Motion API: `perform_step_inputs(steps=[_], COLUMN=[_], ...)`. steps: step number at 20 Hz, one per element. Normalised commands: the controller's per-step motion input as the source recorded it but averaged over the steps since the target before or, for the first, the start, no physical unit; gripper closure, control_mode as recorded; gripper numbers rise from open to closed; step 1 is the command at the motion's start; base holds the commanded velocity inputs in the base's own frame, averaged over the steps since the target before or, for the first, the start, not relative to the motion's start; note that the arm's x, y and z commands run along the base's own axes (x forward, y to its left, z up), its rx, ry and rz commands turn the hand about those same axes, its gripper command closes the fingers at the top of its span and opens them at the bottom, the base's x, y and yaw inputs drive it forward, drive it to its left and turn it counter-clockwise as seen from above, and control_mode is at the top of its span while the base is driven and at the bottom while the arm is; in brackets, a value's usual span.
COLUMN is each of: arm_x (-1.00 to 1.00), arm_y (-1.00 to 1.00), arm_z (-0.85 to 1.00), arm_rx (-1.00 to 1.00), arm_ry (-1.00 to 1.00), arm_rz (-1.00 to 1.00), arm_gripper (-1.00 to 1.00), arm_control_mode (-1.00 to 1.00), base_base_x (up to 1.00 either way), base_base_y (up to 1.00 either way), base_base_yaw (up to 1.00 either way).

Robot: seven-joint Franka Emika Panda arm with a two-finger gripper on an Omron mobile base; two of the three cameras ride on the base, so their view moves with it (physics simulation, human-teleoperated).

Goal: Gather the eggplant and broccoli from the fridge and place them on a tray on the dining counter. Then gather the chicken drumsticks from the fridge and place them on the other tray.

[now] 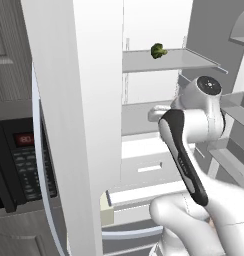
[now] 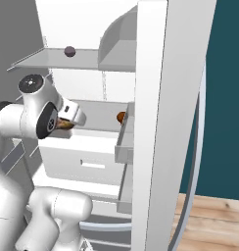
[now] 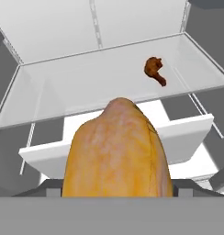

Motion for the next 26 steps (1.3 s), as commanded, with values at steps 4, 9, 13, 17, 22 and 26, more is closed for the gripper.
perform_step_inputs(steps=[4, 9, 13, 17, 22, 26], arm_x=[-0.53, -0.2, 0.0, 0.0, 0.0, 0.0], arm_y=[0.0, 0.0, 0.01, 0.0, 0.0, 0.0], arm_z=[0.13, 0.0, -0.02, 0.0, 0.0, 0.0], arm_rx=[0.0, 0.0, 0.0, 0.0, 0.0, 0.0], arm_ry=[0.05, 0.01, 0.0, 0.0, 0.0, 0.0], arm_rz=[0.0, 0.0, 0.0, 0.0, 0.0, 0.0], arm_gripper=[1.0, 1.0, 1.0, 1.0, 1.0, 1.0], arm_control_mode=[-1.0, -1.0, -1.0, 1.0, 1.0, 1.0], base_base_x=[0.0, 0.0, 0.0, -0.39, -0.75, -0.91], base_base_y=[0.0, 0.0, 0.0, 0.01, 0.03, 0.01], base_base_yaw=[0.0, 0.0, 0.0, 0.0, 0.0, 0.0])
